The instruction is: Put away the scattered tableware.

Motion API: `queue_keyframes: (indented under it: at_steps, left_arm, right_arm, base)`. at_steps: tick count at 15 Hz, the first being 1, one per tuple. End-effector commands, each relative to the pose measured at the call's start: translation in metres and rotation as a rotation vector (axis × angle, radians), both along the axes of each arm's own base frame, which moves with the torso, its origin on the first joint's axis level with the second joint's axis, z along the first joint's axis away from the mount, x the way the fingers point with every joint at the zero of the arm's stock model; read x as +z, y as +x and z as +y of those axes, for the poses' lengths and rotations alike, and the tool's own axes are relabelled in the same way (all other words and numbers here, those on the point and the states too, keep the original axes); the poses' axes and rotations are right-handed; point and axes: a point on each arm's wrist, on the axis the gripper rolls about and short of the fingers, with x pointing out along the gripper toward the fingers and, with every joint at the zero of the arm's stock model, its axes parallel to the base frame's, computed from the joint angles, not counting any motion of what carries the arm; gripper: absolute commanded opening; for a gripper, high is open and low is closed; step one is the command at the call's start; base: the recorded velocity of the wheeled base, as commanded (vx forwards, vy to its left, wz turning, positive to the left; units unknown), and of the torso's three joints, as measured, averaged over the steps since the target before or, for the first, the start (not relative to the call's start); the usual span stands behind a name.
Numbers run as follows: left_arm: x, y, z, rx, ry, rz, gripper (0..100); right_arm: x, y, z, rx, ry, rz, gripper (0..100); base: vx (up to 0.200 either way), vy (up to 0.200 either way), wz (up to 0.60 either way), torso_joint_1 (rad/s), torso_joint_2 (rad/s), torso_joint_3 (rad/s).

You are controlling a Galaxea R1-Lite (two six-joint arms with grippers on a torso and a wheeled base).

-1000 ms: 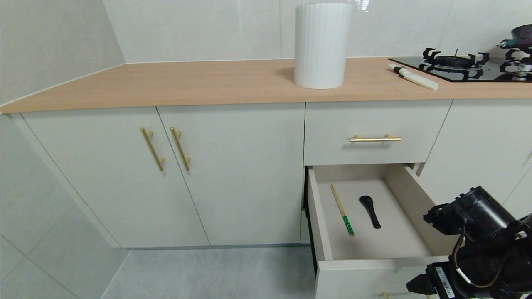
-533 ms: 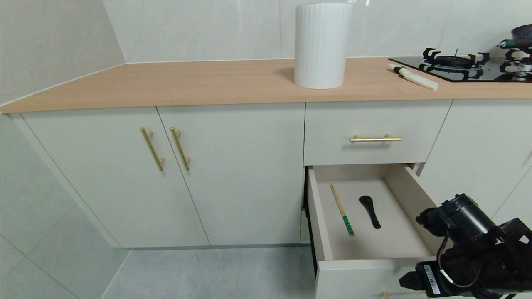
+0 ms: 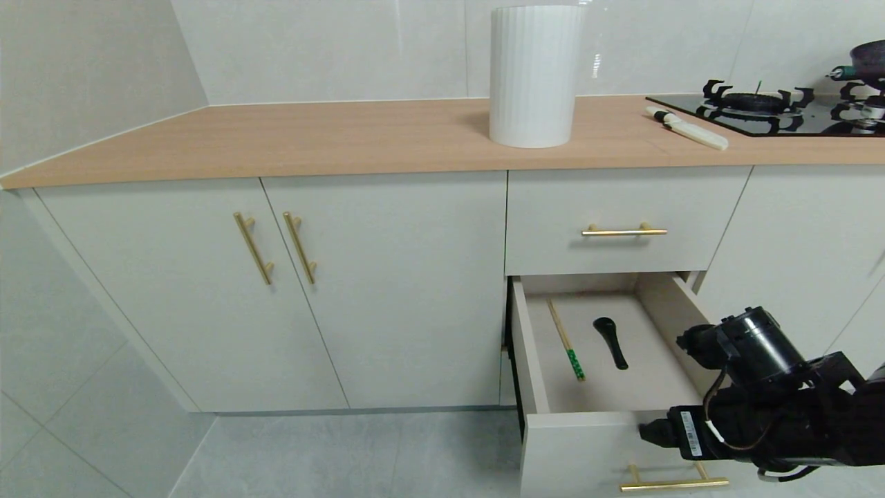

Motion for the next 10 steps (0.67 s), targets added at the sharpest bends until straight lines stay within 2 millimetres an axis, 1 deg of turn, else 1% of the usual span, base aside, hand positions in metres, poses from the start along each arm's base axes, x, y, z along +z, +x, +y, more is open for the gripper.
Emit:
queue_keyframes:
  at_steps: [1,3,4,5,7,8,10]
  left_arm:
    - [0.000,0.000,0.000,0.002,0.000,0.002,100]
    - [0.000,0.000,0.000,0.001,0.000,0.002,100]
    - [0.000,0.000,0.000,0.001,0.000,0.002,100]
    - [0.000,0.000,0.000,0.001,0.000,0.002,100]
    - [0.000,0.000,0.000,0.001,0.000,0.002,100]
    - [0.000,0.000,0.000,0.001,0.000,0.002,100]
    - [0.000,0.000,0.000,0.001,0.000,0.002,100]
  right_arm:
    - [-0.010,0.014,0.001,-0.007,-0.015,0.014,100]
    - [-0.007,0.030,0.001,-0.005,-0.023,-0.011,100]
    - [-0.006,0.033,0.001,-0.010,-0.020,-0.016,100]
    - [-0.005,0.047,0.000,-0.029,-0.016,-0.032,100]
    - [-0.005,0.062,0.000,-0.035,-0.020,-0.044,100]
    - [-0.007,0.073,0.002,-0.039,-0.021,-0.048,100]
    - [-0.014,0.087,0.002,-0.053,-0.024,-0.041,100]
  base:
    - [0.000,0.000,0.00,0.000,0.00,0.000]
    - [0.000,0.000,0.00,0.000,0.00,0.000]
    - [0.000,0.000,0.00,0.000,0.00,0.000]
    - [0.000,0.000,0.00,0.000,0.00,0.000]
    - [0.000,0.000,0.00,0.000,0.00,0.000]
    - [0.000,0.000,0.00,0.000,0.00,0.000]
    - [0.000,0.000,0.00,0.000,0.00,0.000]
